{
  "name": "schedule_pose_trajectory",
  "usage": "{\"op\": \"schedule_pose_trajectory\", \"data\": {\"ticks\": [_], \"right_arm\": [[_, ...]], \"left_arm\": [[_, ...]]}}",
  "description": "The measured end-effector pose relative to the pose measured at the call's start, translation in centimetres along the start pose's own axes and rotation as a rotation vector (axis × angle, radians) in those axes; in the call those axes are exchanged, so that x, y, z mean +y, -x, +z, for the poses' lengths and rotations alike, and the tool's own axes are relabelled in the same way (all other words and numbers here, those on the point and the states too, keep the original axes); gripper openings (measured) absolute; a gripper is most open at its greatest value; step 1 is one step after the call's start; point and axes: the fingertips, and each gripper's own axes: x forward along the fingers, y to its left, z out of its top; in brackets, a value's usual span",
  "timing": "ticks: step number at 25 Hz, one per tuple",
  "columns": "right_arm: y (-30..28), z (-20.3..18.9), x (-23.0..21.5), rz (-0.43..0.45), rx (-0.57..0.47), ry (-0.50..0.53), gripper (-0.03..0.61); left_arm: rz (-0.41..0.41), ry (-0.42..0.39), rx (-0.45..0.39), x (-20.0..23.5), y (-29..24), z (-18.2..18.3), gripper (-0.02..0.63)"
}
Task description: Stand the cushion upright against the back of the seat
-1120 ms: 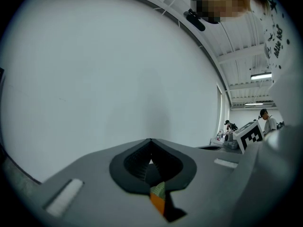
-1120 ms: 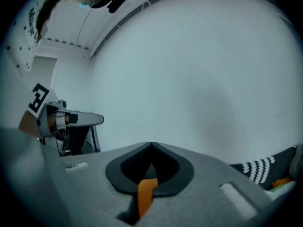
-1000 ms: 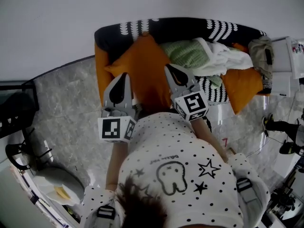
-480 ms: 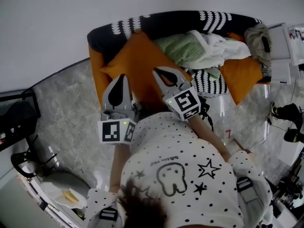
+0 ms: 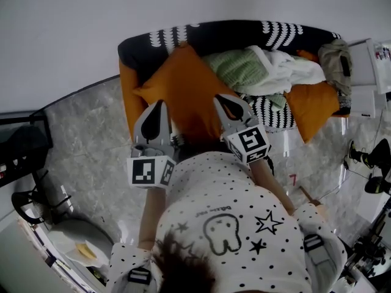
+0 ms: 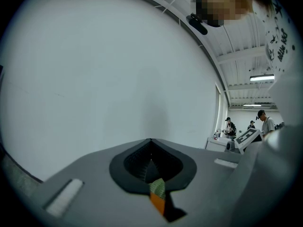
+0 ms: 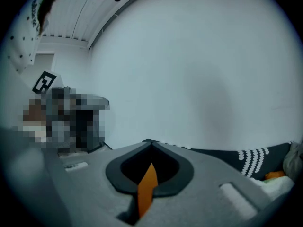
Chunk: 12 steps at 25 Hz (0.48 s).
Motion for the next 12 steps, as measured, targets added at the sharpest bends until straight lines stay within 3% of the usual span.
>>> {"op": "schedule_pose_trajectory", "data": {"ticks": [12], "right_arm": [[0.4, -0.6, -0.9, -0.031, 0.007, -0.017, -0.002]], "left_arm": [[-0.040, -0.068, 0.030, 1.6, -2.2, -2.1, -0.003]]}}
